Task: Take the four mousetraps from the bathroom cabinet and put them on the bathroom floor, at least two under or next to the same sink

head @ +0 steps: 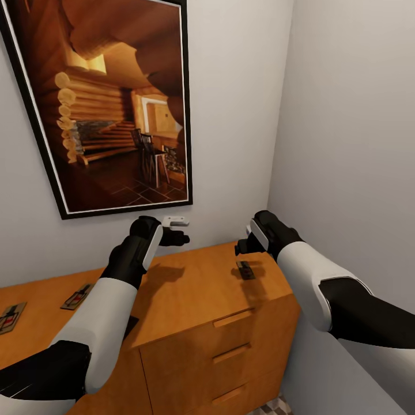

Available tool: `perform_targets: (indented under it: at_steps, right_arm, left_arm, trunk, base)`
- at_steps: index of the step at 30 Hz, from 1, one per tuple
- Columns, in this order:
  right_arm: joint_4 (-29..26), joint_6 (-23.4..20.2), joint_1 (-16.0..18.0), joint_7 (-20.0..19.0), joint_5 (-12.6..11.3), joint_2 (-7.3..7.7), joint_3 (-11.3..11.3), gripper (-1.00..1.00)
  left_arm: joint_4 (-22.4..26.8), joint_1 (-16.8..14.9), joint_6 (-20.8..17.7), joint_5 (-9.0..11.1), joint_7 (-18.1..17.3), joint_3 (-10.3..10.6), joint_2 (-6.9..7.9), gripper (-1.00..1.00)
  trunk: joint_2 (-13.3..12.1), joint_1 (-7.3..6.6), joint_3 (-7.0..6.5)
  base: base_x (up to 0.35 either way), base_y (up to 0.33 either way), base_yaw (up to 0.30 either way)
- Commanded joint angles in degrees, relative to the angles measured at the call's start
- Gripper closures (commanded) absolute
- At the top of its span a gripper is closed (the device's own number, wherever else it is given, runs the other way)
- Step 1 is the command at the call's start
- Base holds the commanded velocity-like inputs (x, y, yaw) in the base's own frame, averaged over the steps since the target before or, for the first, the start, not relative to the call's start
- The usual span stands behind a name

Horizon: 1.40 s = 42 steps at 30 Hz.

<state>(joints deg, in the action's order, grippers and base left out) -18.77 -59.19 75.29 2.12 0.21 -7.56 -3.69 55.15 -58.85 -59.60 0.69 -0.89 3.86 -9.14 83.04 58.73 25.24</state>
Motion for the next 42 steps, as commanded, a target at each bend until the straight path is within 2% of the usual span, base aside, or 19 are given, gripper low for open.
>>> perform_targets:
  at_steps: [1, 30, 42]
  right_arm:
    - [-0.05, -0.25, 0.04, 0.08, -0.03, 0.01, -0.28, -1.0]
    - [0.0, 0.55, 0.04, -1.73, -0.12, 0.35, -0.26, -1.0]
    - [-0.01, 0.57, 0.04, -1.79, -0.04, 0.35, -0.28, -1.0]
  left_arm:
    - [0.04, -0.04, -0.23, 0.03, -0.08, 0.01, 0.0, -1.0]
    - [-0.03, -0.04, -0.31, 1.0, -0.08, 0.01, -0.05, -1.0]
    - [-0.04, -0.04, -0.34, 1.16, -0.11, 0.01, -0.86, -1.0]
  trunk:
    - [0.04, 0.0, 0.07]
    - [0.04, 0.0, 0.07]
    - [0.04, 0.0, 0.07]
  base:
    - [0.0, 0.0, 0.0]
    - [0.0, 0.0, 0.0]
    - [0.0, 0.0, 0.0]
